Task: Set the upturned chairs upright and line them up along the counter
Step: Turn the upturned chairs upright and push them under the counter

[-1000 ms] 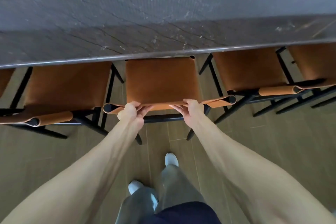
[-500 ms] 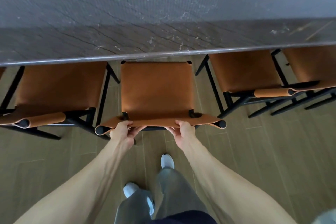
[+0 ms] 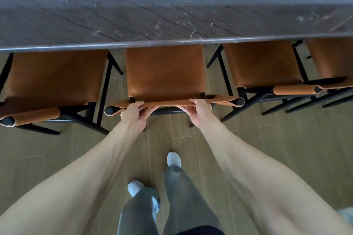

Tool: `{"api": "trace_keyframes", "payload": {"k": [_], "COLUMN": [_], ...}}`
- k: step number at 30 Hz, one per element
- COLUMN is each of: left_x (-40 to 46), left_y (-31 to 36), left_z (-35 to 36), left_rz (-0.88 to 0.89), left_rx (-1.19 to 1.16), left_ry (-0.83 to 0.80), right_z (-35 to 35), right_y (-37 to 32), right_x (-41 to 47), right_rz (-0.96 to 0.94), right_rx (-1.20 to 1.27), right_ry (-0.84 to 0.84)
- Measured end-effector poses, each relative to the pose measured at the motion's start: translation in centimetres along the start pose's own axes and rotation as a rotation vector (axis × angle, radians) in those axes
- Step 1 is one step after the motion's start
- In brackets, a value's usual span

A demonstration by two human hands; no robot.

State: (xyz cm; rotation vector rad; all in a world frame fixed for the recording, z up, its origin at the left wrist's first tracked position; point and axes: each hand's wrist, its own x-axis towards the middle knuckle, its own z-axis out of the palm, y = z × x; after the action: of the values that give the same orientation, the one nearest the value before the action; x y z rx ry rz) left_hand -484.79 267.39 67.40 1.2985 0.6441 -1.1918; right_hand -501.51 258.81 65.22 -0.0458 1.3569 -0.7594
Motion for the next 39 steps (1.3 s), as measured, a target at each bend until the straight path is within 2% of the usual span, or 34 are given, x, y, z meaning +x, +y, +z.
{"api": "trace_keyframes", "payload": {"k": [7, 32, 35, 39], "left_x": [1.7, 0.8, -0.2, -3.1], "left_y": [0.3, -0.4, -0.2, 0.9], "left_z": [4.0, 2.9, 2.8, 2.7], "left_rz": [-0.019, 0.010, 0.031, 0.053], "left_rx": [0.042, 0.159, 0.239, 0.616], "left_ry": [0.038, 0.090, 0.072, 0.030], "right_z": [1.5, -0.7, -0.6, 1.0], "right_y": [-3.7, -3.8, -3.9, -3.6], "right_x": [2.3, 1.4, 0.6, -2.2], "right_rz": [-0.003, 0.056, 0.096, 0.146], "right_rx": [-0.092, -0.107, -0.275, -0.842], "right_ry": [-0.039, -0.003, 0.014, -0.074]}}
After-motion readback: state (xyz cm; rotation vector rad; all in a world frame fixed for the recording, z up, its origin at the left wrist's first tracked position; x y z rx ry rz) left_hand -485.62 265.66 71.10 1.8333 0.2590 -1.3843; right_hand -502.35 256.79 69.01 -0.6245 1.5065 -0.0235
